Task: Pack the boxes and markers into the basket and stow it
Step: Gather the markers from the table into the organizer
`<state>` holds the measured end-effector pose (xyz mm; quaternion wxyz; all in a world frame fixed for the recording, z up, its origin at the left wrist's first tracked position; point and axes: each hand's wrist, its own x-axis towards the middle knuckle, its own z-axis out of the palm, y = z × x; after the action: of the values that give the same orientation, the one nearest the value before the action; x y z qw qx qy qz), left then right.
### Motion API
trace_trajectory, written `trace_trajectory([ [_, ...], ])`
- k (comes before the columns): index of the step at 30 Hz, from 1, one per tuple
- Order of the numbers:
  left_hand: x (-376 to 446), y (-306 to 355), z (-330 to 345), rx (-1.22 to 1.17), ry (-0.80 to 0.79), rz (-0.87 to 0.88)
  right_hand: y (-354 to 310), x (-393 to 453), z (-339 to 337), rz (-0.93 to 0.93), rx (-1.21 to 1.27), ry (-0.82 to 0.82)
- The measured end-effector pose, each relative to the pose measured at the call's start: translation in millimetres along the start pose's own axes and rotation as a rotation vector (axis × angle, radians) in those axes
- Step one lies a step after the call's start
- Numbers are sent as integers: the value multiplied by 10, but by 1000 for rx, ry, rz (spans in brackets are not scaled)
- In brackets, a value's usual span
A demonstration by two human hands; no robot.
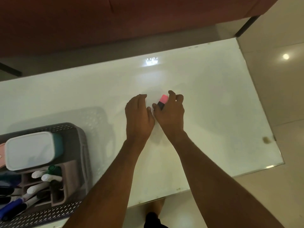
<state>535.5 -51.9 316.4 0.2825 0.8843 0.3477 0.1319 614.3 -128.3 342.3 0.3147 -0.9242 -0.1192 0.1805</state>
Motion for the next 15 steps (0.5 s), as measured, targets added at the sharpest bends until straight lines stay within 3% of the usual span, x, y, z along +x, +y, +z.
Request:
trace_trajectory([
  [5, -37, -89, -12, 90, -18, 44, -54, 4, 91, -13, -105, 13],
  [15, -236, -221, -360, -54, 24, -21, -292, -385, 208, -62, -37, -11],
])
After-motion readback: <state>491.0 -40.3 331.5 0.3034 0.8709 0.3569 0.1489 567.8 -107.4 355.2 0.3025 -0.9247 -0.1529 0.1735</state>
